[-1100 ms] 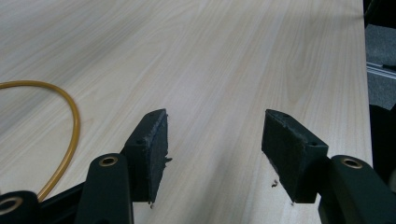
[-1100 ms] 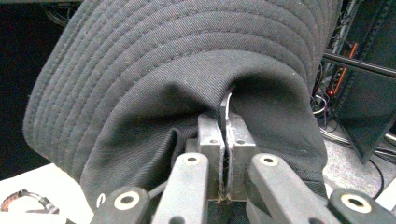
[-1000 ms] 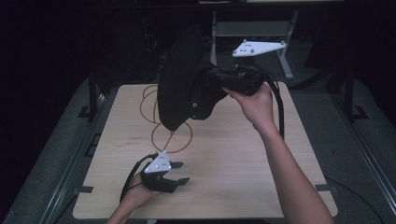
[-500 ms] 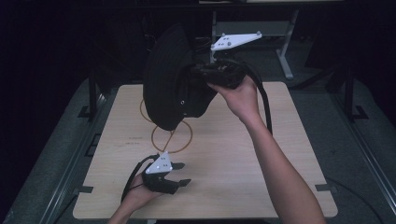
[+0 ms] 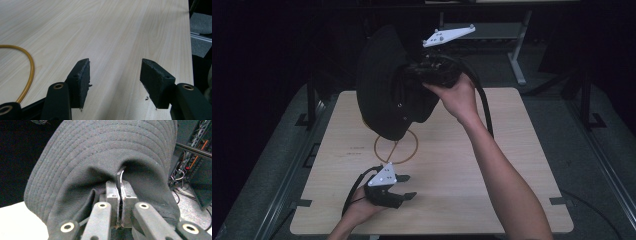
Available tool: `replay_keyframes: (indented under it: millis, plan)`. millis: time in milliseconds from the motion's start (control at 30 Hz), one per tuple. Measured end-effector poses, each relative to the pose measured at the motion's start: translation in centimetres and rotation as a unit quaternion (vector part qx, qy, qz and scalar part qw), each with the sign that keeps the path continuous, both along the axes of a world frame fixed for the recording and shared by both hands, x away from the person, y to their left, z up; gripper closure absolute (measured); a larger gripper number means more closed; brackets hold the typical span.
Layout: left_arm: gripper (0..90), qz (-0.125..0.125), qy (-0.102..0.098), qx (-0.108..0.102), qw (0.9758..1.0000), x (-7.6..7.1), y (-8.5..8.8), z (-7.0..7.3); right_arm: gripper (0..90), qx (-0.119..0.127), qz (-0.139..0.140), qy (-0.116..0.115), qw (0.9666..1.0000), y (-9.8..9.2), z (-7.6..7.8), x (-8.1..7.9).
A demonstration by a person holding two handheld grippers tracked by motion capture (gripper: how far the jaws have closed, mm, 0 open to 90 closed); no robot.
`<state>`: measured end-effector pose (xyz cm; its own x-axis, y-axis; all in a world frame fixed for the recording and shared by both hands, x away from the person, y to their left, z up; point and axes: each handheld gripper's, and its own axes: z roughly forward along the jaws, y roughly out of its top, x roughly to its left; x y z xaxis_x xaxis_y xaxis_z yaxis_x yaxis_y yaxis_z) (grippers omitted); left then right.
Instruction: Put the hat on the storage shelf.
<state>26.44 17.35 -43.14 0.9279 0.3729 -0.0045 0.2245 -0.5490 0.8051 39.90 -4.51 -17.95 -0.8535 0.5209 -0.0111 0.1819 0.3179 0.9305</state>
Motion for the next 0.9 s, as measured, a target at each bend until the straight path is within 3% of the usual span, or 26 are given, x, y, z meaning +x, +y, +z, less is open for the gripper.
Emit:
replay_keyframes:
  millis: [533,900]
  plan:
    - [40.6,0.000,0.000,-0.001,1.0000,0.0,0.0,0.0,86.8,-0.026,0.013,0.001,0.9996,4.3,-0.4,1.5]
    - [40.7,-0.003,-0.007,0.003,1.0000,0.0,0.1,0.1,86.5,-0.035,0.017,0.022,0.9990,6.3,-1.6,2.6]
